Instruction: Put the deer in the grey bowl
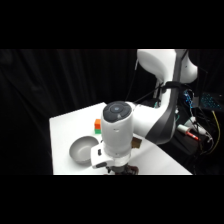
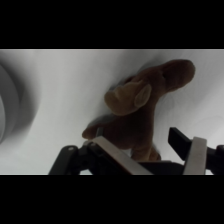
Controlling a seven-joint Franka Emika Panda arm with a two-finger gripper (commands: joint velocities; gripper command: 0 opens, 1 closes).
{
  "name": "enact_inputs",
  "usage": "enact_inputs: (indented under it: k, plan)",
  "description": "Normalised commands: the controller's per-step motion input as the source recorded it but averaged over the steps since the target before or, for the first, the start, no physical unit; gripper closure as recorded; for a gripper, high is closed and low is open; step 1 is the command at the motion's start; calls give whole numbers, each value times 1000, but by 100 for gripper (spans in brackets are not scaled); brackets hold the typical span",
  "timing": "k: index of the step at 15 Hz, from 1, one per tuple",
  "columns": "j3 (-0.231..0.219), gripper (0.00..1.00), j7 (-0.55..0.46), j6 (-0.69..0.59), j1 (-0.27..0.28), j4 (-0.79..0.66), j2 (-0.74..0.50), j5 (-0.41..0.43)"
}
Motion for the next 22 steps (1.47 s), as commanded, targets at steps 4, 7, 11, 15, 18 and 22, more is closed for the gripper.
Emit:
enact_inputs:
  k: [4,7,11,15,18,22]
  plan:
    - [48,0,-149,-128,-15,292,252,34]
    - [31,26,-127,-125,-21,217,152,32]
    - [-2,59,-106,-123,6,149,52,-15]
    - [-59,91,-69,-242,37,44,-157,-89]
    - [-63,95,-72,-361,42,31,-300,-120]
    - [-50,93,-102,-392,5,136,-272,-110]
